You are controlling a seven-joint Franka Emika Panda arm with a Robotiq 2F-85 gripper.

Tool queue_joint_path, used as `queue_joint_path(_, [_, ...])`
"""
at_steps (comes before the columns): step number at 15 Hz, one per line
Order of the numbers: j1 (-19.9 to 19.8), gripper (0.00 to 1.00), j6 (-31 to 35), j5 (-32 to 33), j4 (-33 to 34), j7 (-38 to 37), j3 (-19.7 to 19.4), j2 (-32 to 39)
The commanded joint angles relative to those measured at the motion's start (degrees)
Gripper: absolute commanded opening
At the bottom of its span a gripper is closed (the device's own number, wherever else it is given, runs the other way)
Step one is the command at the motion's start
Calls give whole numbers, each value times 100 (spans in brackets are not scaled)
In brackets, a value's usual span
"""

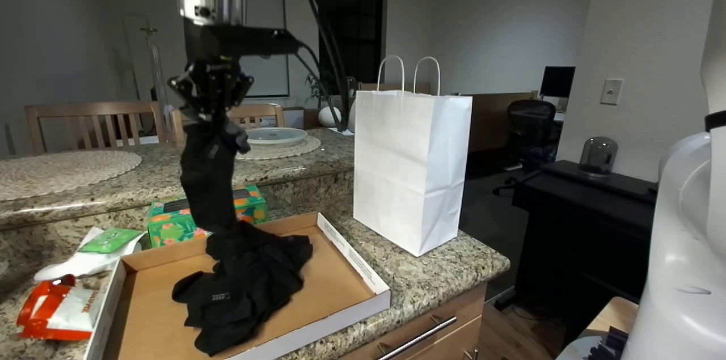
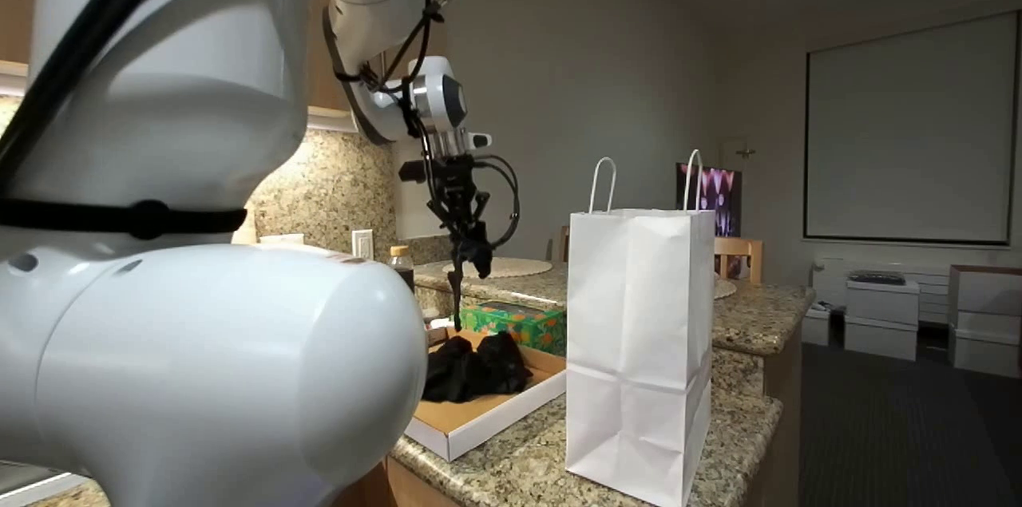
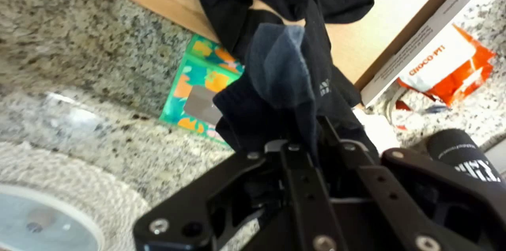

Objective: Place the black socks inside the white paper bag

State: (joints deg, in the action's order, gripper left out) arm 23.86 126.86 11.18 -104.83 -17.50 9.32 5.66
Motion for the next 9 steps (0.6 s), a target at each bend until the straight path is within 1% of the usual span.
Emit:
queue_joint_path(1, [-256, 3, -741, 400, 451, -48, 211, -675])
queue_joint_path(3, [-403, 3, -1116, 582, 862, -66, 264, -976])
queue_joint_path(5, [-610, 3, -1358, 747, 1316, -185, 281, -1193])
queue_joint_path(9, [-1199, 3, -1762, 776, 2319, -223, 155, -1448])
